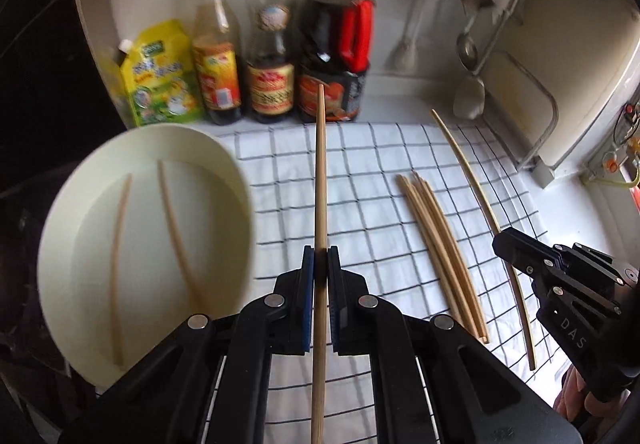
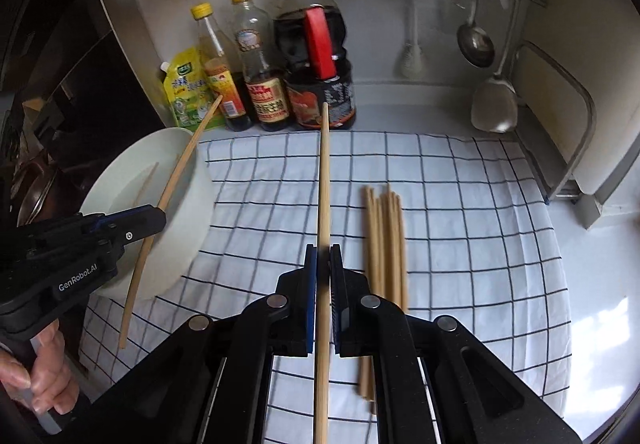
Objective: Organize utensils
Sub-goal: 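Carry both held chopsticks over the white basin, then lower the chopsticks into the basin and open both tools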
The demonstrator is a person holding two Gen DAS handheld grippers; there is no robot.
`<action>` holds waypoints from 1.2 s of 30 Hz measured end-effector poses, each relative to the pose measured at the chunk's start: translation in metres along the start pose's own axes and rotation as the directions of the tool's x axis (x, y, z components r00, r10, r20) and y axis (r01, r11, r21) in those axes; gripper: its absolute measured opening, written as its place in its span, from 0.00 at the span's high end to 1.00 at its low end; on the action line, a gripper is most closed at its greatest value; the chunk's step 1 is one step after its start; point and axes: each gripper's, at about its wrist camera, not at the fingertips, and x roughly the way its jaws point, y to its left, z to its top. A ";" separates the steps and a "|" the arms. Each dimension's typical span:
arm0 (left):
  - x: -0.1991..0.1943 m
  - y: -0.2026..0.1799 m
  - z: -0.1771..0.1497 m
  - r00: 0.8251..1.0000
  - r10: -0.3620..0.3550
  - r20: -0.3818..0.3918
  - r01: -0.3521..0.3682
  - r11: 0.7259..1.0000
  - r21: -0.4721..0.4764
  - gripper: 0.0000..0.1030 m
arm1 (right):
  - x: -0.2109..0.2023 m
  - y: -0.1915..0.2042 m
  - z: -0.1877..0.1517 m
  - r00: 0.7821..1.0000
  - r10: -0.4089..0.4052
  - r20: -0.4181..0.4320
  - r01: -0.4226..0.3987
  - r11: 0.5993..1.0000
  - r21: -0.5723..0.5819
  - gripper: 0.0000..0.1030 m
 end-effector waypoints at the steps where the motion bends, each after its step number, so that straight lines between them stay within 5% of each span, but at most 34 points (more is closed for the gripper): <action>1: -0.003 0.009 0.001 1.000 0.004 0.009 -0.004 1.000 -0.003 0.93 | 0.001 0.012 0.004 1.000 0.010 0.005 -0.010 1.000 -0.009 0.94; 17: 0.015 0.173 -0.003 0.992 0.114 -0.056 -0.120 0.986 -0.118 0.93 | 0.092 0.168 0.059 0.978 0.174 -0.112 -0.185 0.978 -0.095 0.94; 31: 0.069 0.204 -0.003 0.980 0.075 -0.182 -0.105 0.981 -0.160 0.93 | 0.170 0.195 0.058 0.946 0.167 -0.277 -0.194 0.978 -0.074 0.94; 33: 0.068 0.207 -0.002 0.979 0.089 -0.181 -0.120 0.979 -0.167 0.86 | 0.168 0.194 0.056 0.950 0.154 -0.273 -0.182 0.980 -0.079 0.94; 36: 0.060 0.209 0.000 0.980 0.116 -0.163 -0.145 0.973 -0.179 0.48 | 0.162 0.190 0.057 0.958 0.146 -0.248 -0.170 0.982 -0.081 0.84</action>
